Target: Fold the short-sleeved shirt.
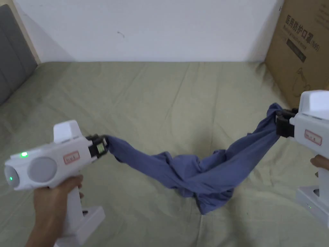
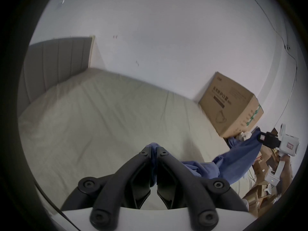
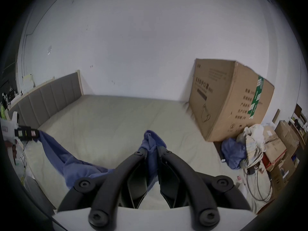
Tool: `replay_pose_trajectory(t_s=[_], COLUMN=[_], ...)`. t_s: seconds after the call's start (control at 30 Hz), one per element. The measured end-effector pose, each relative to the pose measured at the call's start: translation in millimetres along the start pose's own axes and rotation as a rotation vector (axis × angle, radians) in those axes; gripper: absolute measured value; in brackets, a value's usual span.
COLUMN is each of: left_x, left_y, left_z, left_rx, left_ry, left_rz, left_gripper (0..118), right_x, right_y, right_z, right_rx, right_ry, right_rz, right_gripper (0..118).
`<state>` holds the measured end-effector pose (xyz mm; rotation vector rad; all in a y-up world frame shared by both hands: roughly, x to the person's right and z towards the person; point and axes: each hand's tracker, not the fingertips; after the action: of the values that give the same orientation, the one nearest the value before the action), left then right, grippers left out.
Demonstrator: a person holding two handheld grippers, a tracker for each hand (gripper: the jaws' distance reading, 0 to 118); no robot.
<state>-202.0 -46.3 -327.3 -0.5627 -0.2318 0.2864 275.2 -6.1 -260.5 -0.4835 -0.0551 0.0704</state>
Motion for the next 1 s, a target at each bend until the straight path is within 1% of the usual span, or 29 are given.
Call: replay_pose_trajectory(t_s=[0.07,0.17,0.3,0.4,0.57,0.6,0.83,1.0], left_x=[4.1,11.6,19.2,23.2,28.0,28.7,32.1,27.6], left_y=[26.4,66.4,116.6,154.3,210.6,220.5,272.4,281.9], left_z=[0.7,-4.4,-14.2,-23.6,-36.1,-37.7,-51.3,-76.8], left_rx=[0.042,0.085,0.137,0.173,0.235,0.247,0.299,0.300], left_ry=[0.013,0.030,0.046,0.061,0.098,0.103,0.148,0.188], left_rz=[-0.019,-0.051,-0.075,-0.085,-0.126,-0.131,-0.189,-0.243], left_gripper=[2,2,2,2,2,2,2,2], right_x=[4.7,12.2,19.2,19.3,22.0,17.1,11.6,5.3], right_y=[13.9,39.9,75.7,103.0,144.4,151.0,190.6,197.7], right_z=[-0.4,-3.3,-16.2,-27.1,-45.1,-44.6,-65.9,-91.2], right_rx=[0.037,0.089,0.152,0.200,0.246,0.255,0.300,0.309], right_ry=[-0.020,-0.038,-0.053,-0.084,-0.104,-0.107,-0.121,-0.126], right_rz=[0.008,-0.020,-0.029,-0.019,-0.024,-0.023,-0.020,-0.019], right_gripper=[8,8,8,8,8,8,8,8])
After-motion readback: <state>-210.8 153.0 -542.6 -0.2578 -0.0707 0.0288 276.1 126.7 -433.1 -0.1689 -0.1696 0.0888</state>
